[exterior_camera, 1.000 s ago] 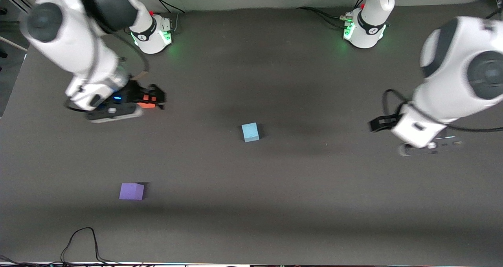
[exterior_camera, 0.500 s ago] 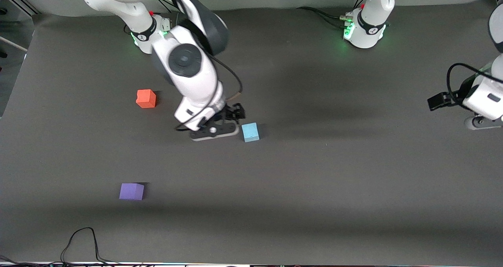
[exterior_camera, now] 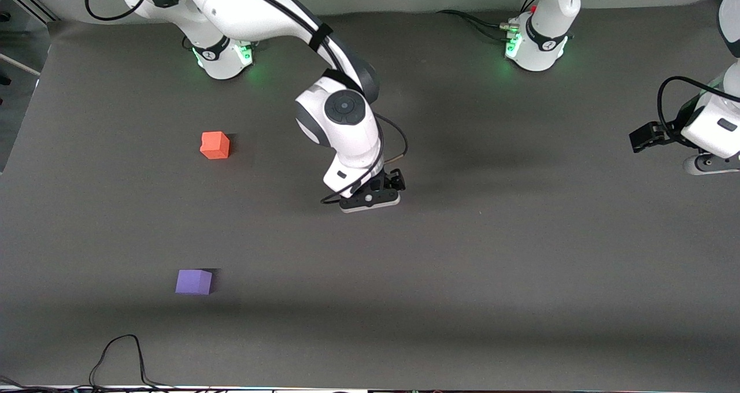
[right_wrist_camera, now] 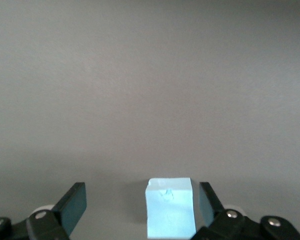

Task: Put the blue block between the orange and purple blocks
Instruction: 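Move the right gripper over the blue block and lower it, then close the right gripper on the blue block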

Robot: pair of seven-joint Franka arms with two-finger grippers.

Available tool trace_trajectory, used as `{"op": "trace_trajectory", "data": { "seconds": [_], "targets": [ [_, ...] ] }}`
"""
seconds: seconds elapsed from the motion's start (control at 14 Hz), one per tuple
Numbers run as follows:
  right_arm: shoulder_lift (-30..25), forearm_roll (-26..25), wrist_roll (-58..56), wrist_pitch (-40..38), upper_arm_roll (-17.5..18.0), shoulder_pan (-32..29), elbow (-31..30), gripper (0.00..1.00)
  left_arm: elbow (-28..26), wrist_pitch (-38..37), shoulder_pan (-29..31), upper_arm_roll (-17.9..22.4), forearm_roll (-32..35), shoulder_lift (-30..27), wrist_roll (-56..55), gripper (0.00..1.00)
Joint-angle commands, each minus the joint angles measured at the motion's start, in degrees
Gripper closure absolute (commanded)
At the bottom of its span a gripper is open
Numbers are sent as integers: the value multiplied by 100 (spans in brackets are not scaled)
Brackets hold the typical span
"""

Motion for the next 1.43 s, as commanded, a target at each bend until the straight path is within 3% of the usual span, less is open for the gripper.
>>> {"op": "trace_trajectory", "data": {
  "seconds": [0.0,0.64,1.0,1.07,1.14,1.21,1.29,1.36],
  "targets": [
    [-245,-161,157,680,-61,5,-881,0,-176,48,-66,47,-249,-167,54,0],
    [89,-99,1150,901,-17,216,-1059,0,-123,-145,-75,56,-286,-132,54,0],
    [247,-126,1151,928,-17,269,-1059,1,-114,-216,-57,56,-268,-123,72,0],
    [265,-143,1142,936,-26,260,-1050,7,-114,-216,-57,56,-260,-123,72,0],
    [265,-161,1142,980,-26,260,-1059,23,-114,-216,-57,56,-259,-123,72,0],
    [274,-161,1133,998,-26,260,-1059,48,-114,-216,-57,56,-259,-123,72,0],
    [291,-161,1116,989,-26,251,-1059,66,-114,-216,-49,56,-259,-123,72,0],
    [274,-161,1098,963,-26,216,-1059,71,-114,-216,-57,56,-259,-123,72,0]
  ]
}}
